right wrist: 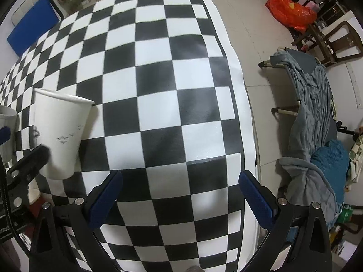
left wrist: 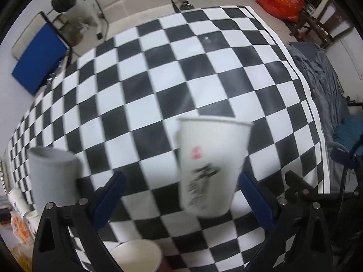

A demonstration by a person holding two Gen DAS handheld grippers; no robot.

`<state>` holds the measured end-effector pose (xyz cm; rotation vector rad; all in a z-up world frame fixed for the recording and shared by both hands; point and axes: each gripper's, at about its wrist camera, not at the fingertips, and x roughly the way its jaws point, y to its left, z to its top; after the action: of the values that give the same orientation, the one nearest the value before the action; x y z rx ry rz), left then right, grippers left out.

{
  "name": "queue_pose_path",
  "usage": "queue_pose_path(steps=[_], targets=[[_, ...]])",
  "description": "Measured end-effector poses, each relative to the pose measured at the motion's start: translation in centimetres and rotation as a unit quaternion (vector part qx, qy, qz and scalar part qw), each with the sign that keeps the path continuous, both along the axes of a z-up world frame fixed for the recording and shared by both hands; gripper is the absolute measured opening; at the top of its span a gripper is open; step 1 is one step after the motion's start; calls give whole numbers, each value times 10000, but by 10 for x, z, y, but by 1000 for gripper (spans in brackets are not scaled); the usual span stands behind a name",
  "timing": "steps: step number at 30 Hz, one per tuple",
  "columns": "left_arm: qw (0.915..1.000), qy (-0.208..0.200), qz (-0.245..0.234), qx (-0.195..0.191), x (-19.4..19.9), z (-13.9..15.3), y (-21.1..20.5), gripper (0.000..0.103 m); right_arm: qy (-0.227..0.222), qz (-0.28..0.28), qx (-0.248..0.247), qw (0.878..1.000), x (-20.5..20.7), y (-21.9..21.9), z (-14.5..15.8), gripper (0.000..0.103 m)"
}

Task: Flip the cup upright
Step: 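Reach the left tool to the white calligraphy-printed cup and grasp it, then lift the white cup with the left tool and carry it toward the right tool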

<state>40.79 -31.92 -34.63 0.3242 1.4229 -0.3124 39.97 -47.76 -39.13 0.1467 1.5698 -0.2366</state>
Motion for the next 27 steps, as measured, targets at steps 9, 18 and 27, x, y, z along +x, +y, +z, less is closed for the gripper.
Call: queue_pose_path(steps=[9,18,27], targets=[[9993,221,-265,-118,9,-20,-16,64,134,-161,113,9997,-12,-16,-15,102],[9987,-265,-407,-176,2,4,-14,57,82,-271,191,9994,-26,-10,-12,102],[9977,-409,-367,-391,-24,45,20,57,-29,-346,301,9989,-53,23,14,102]])
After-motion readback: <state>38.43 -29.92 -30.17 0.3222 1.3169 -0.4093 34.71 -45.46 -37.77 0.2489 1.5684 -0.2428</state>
